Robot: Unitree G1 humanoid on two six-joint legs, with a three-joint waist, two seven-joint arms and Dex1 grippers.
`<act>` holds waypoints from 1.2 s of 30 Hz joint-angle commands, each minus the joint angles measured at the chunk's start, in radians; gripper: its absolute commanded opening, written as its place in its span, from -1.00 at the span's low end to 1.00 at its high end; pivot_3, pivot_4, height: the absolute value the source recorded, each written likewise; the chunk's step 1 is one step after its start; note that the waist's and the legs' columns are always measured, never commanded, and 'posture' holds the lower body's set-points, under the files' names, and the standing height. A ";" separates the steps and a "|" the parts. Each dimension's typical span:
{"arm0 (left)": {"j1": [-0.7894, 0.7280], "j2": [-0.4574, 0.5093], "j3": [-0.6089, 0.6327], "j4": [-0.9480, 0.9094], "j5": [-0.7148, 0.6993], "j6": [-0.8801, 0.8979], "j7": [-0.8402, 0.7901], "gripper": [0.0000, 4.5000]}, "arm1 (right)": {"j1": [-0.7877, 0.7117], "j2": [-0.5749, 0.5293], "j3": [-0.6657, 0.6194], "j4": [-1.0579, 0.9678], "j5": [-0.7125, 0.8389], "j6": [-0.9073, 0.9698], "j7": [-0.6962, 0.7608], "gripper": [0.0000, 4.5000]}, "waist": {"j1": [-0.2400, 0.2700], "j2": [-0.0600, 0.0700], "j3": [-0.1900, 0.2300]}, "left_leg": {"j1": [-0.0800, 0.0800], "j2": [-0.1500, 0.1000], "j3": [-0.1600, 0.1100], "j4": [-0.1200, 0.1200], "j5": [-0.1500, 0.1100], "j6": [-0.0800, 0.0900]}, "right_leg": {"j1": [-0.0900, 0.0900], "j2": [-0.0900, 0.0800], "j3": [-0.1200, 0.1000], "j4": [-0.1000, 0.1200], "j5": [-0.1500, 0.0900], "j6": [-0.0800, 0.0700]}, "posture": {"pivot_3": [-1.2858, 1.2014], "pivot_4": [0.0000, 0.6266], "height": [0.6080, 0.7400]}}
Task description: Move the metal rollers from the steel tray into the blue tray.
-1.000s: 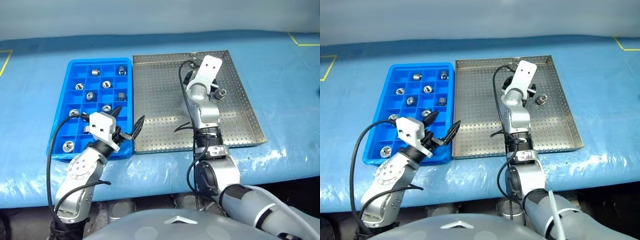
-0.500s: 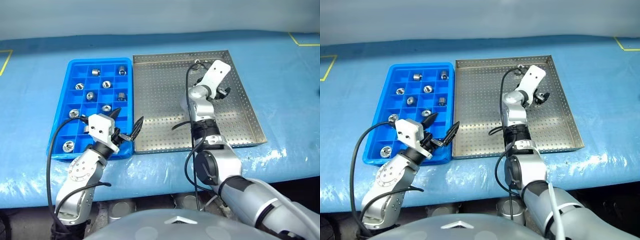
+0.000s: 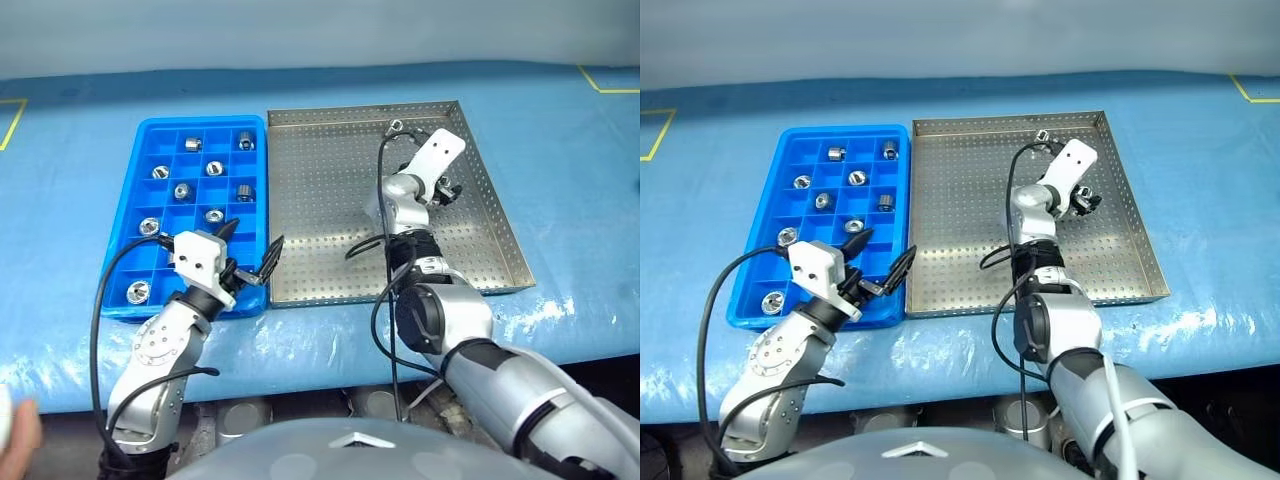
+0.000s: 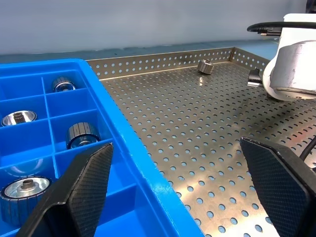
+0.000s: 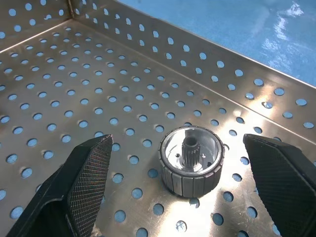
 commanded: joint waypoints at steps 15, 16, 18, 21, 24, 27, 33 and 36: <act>0.007 0.007 0.005 -0.039 -0.008 -0.009 0.000 1.00 | -0.084 -0.045 -0.060 0.123 0.074 -0.078 0.014 -0.25 | 0.006 0.000 0.000 | 0.000 0.000 0.000 0.000 0.000 0.000 | 0.000 0.000 0.000 0.000 0.000 0.000 | 0.08 -0.52 1.00; 0.007 0.008 0.005 -0.039 -0.008 -0.009 0.000 1.00 | -0.084 -0.044 -0.060 0.123 0.075 -0.077 0.014 -0.25 | 0.006 0.000 0.000 | 0.000 0.000 0.000 0.000 0.000 0.000 | 0.000 0.000 0.000 0.000 0.000 0.000 | 0.08 -0.52 1.00; 0.006 0.008 0.007 -0.040 -0.009 -0.007 0.000 1.00 | -0.083 -0.041 -0.061 0.121 0.079 -0.076 0.013 -0.25 | 0.006 0.000 0.000 | 0.000 0.000 0.000 0.000 0.000 0.000 | 0.000 0.000 0.000 0.000 0.000 0.000 | 0.08 -0.52 1.00; 0.010 0.004 0.008 -0.043 -0.010 -0.010 0.004 1.00 | -0.073 -0.019 -0.040 0.087 0.073 -0.050 0.023 -0.25 | 0.005 0.000 0.000 | 0.000 0.000 0.000 0.000 0.000 0.000 | 0.000 0.000 0.000 0.000 0.000 0.000 | 0.08 -0.52 1.00; 0.016 -0.004 0.013 -0.047 -0.009 -0.019 0.013 1.00 | -0.042 0.019 0.023 -0.009 0.044 -0.004 0.091 -0.25 | 0.002 0.000 0.000 | 0.000 0.000 0.000 0.000 0.000 0.000 | 0.000 0.000 0.000 0.000 0.000 0.000 | 0.09 -0.52 1.00; 0.032 -0.018 0.033 -0.060 -0.016 -0.032 0.028 1.00 | 0.021 0.047 0.113 -0.177 0.025 0.069 0.231 -0.25 | 0.009 0.000 0.000 | 0.000 0.000 0.000 -0.001 0.000 0.000 | -0.001 0.000 0.000 0.001 0.000 0.000 | 0.11 -0.52 1.00; 0.094 -0.029 0.083 -0.115 -0.018 -0.049 0.060 1.00 | 0.192 0.039 0.365 -0.643 0.045 0.335 0.644 -0.25 | 0.039 0.001 0.000 | -0.003 0.000 0.000 -0.001 0.000 0.000 | -0.005 0.000 0.000 0.001 0.000 0.000 | 0.16 -0.52 1.00; 0.154 -0.036 0.120 -0.155 -0.016 -0.068 0.073 1.00 | 0.264 -0.008 0.486 -0.843 0.089 0.452 0.865 -0.25 | 0.056 0.001 0.000 | -0.003 0.001 -0.001 -0.001 0.000 0.000 | -0.005 0.000 -0.001 0.001 0.000 0.000 | 0.18 -0.52 1.00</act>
